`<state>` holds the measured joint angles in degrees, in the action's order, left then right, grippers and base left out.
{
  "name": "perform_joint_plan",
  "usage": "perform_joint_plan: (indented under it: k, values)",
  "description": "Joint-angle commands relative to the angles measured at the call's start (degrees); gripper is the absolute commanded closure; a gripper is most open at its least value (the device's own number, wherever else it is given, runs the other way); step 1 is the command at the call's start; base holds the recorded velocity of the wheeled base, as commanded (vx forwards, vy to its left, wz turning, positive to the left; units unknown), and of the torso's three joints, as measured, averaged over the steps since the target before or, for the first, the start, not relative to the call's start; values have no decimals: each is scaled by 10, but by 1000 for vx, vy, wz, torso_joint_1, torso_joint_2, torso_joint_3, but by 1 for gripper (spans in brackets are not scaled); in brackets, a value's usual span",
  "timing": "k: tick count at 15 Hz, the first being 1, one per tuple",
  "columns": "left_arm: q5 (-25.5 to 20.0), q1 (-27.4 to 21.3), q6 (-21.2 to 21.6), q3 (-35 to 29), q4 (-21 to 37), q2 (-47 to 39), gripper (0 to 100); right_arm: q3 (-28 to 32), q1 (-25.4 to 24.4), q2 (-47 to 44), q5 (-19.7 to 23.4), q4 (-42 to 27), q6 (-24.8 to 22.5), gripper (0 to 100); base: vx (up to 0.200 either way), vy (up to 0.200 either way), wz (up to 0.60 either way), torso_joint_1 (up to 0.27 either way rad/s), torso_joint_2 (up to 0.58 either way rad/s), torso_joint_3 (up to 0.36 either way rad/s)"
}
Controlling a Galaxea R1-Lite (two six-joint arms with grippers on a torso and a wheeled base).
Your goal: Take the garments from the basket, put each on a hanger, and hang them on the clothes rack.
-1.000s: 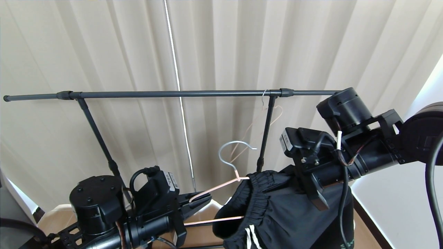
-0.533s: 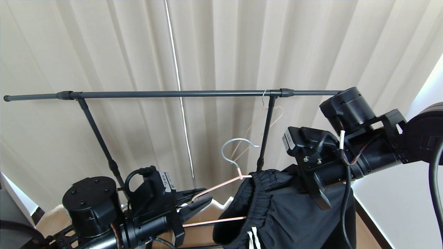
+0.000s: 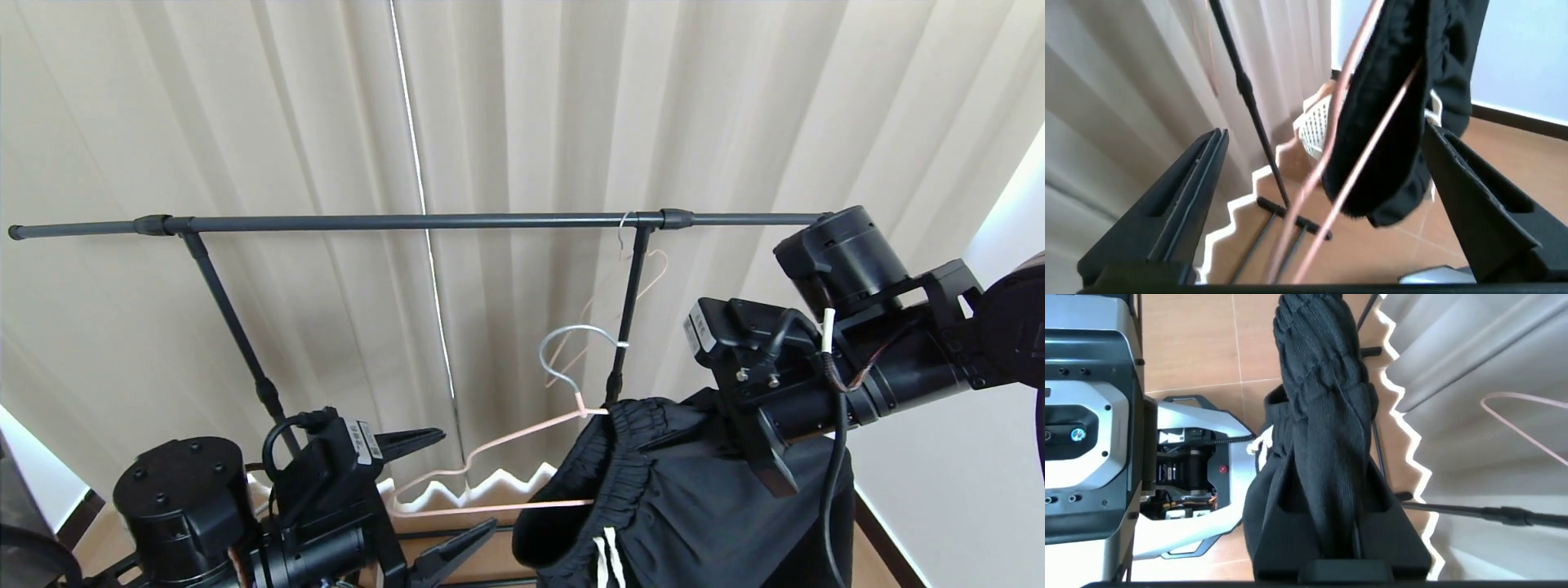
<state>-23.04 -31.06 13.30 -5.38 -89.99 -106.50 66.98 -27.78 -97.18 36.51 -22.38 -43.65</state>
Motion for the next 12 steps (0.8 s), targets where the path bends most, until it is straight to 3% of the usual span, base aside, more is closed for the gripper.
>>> perform_joint_plan:
  k: [1, 3, 5, 7, 9, 11, 12]
  values:
    - [2, 19, -11, 18, 0, 23, 0, -2, 18, 9, 1, 0, 0, 100, 0, 0, 0, 0, 0, 0]
    - [3, 28, -28, 19, 0, 39, 0, -4, 23, 18, 2, 1, 1, 100, 0, 0, 0, 0, 0, 0]
    - [10, 43, -82, 21, 0, 72, 0, -18, 41, 36, 4, 1, 2, 100, 0, 0, 0, 0, 0, 0]
    - [63, 44, -135, 21, 0, 67, 0, -40, 59, 50, 22, 15, 18, 100, 0, 0, 0, 0, 0, 0]
    - [103, 43, -155, 5, 6, 53, 0, -96, 78, 65, 57, 92, 45, 100, 0, 0, 0, 0, 0, 0]
    - [122, 36, -166, -17, 57, 56, 0, -134, 89, 69, 59, 153, 60, 100, 0, 0, 0, 0, 0, 0]
    - [151, 14, -176, -38, 111, 58, 0, -144, 91, 68, 59, 188, 72, 100, 0, 0, 0, 0, 0, 0]
